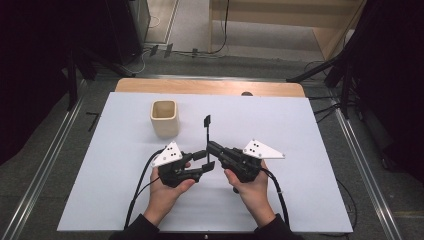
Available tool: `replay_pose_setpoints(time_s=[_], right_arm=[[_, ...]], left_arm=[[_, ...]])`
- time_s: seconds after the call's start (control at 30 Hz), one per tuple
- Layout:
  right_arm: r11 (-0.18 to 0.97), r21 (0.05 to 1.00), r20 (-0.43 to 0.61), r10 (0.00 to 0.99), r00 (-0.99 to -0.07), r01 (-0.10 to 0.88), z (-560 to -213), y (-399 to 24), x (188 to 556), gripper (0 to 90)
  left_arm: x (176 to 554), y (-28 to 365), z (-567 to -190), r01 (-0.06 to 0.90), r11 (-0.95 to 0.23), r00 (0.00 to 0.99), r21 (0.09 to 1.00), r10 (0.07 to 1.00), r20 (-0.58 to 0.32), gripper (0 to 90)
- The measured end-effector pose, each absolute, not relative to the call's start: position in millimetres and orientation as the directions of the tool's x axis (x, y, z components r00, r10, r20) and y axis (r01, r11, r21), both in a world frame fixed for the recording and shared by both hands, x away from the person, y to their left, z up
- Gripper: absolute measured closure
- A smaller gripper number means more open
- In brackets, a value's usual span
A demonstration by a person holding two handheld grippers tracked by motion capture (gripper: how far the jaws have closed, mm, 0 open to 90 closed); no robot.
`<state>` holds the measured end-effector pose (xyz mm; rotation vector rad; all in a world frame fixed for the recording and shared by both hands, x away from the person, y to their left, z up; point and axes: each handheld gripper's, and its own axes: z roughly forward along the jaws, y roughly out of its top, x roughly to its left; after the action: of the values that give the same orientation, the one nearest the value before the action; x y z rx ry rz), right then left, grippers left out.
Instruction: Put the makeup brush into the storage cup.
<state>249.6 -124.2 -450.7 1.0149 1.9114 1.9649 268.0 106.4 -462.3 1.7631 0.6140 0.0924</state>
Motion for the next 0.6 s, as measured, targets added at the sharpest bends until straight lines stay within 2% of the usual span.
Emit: replay_pose_setpoints(time_s=[0.6], right_arm=[[-0.111,0.951,0.297,0.595,-0.747,0.290,-456.9,-115.8,246.3,87.4]], left_arm=[[270.6,111.4,-458.1,0.378,-0.148,0.858,0.914,0.427,-0.285,70.8]])
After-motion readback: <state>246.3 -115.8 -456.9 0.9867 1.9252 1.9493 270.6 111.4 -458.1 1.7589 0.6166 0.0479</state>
